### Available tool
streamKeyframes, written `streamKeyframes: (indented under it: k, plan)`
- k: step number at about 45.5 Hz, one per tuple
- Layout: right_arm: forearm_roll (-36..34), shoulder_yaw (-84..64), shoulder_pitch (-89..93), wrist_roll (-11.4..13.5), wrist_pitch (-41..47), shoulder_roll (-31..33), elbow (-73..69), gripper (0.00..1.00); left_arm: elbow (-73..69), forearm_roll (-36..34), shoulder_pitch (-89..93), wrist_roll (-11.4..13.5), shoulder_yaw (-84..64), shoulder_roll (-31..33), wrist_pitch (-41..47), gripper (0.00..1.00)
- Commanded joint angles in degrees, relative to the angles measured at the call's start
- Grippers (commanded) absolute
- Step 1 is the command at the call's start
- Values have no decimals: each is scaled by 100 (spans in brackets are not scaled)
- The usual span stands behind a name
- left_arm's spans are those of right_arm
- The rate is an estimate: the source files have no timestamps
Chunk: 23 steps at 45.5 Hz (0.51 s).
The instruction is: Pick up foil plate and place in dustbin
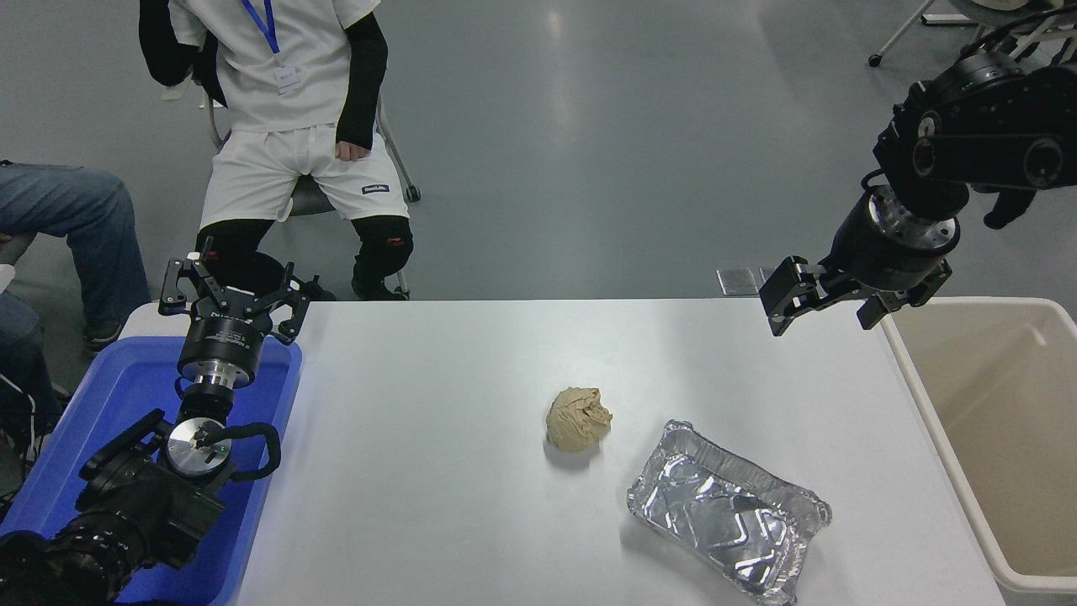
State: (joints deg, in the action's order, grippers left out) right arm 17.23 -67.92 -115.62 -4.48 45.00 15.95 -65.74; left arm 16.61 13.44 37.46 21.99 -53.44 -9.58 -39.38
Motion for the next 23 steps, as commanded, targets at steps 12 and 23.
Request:
streamKeyframes:
  k: [12, 23]
  plan:
    - [0, -11, 13, 0, 0, 4, 0, 100, 0, 1, -2, -2, 0, 0, 0, 99]
    - [-17, 24, 13, 0, 0, -22, 18, 100, 0, 1, -2, -2, 0, 0, 0, 99]
